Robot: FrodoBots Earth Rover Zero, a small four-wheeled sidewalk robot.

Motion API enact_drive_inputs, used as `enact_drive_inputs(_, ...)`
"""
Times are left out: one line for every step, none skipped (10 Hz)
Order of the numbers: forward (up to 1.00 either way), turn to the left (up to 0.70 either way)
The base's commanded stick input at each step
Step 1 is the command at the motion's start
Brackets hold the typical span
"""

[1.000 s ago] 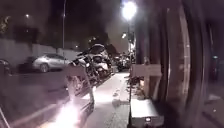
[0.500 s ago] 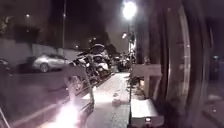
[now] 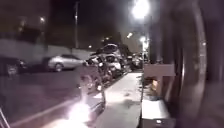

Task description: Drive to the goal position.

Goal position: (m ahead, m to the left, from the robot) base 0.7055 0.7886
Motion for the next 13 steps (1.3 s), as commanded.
enact_drive_inputs(0.00,0.00)
enact_drive_inputs(0.00,0.00)
enact_drive_inputs(0.00,0.00)
enact_drive_inputs(0.00,0.00)
enact_drive_inputs(0.00,0.00)
enact_drive_inputs(0.00,0.00)
enact_drive_inputs(0.00,0.00)
enact_drive_inputs(0.00,0.00)
enact_drive_inputs(0.00,0.00)
enact_drive_inputs(0.26,0.00)
enact_drive_inputs(0.45,0.00)
enact_drive_inputs(0.45,0.00)
enact_drive_inputs(0.45,0.00)
